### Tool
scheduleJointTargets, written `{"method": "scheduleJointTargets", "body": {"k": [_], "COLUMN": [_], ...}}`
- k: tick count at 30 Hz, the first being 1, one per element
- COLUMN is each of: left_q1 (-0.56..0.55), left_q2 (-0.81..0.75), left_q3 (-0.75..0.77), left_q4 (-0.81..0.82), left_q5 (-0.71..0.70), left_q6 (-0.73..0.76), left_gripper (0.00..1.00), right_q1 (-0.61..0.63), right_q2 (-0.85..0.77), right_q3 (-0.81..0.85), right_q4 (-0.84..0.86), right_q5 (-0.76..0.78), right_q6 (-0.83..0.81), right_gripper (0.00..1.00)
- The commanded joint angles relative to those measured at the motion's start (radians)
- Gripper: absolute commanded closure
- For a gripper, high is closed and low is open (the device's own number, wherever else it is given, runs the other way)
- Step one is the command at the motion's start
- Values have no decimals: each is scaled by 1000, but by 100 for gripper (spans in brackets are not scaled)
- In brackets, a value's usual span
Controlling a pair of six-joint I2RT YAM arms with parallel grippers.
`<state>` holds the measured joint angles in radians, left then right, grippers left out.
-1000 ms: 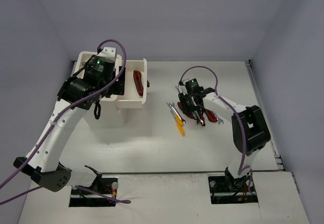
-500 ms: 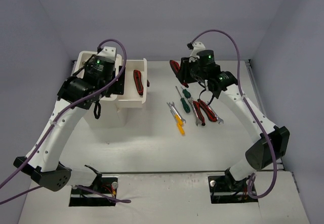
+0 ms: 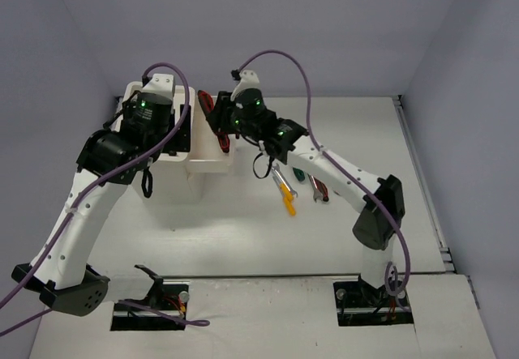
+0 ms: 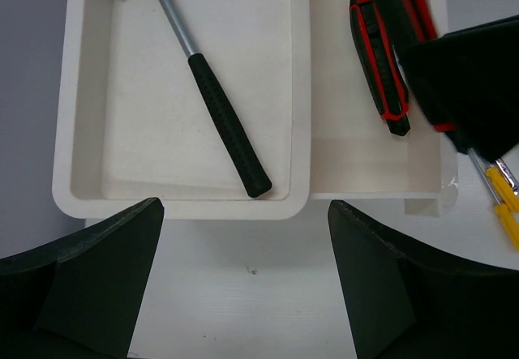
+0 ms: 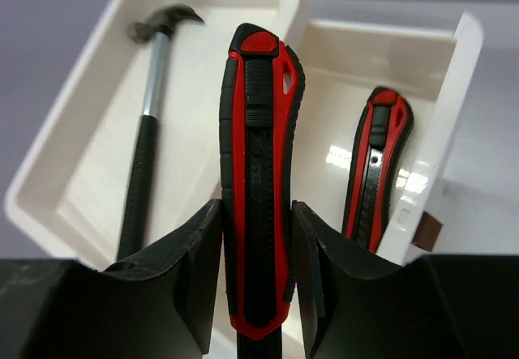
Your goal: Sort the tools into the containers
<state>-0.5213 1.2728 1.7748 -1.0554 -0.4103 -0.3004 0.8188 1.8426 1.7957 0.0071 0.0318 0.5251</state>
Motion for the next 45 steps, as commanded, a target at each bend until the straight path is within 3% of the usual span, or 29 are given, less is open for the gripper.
{"method": "scheduleJointTargets", "body": {"k": [1,3,6,10,16,21,29,45], "left_q1": [9,9,9,9,12,15,15,17], "left_q2": [-50,-57,-59,-55,-25,19,64,41], "left_q3": [13,4,-1,4,28,52,86,44], "left_q4": [37,37,37,38,40,43,44,42], "left_q5": [-33,-32,-33,-32,-21,9,37,38], "left_q6": [-15,-19,-18,-13,8,21,41,41], "left_gripper": [20,20,20,20,20,20,20,20], "right_q1": [46,51,50,28,-105,-333,-617,-633], "right_q2": [65,93,99,29,-181,-343,-374,-121], "right_q3": [80,102,119,71,-177,-434,-692,-742], "right_q4": [110,109,107,107,48,-77,-130,-122], "right_q5": [168,185,173,199,198,133,47,3], "right_q6": [91,80,45,-65,-221,-294,-322,-316], "right_gripper": [79,61,45,37,38,38,36,39]}}
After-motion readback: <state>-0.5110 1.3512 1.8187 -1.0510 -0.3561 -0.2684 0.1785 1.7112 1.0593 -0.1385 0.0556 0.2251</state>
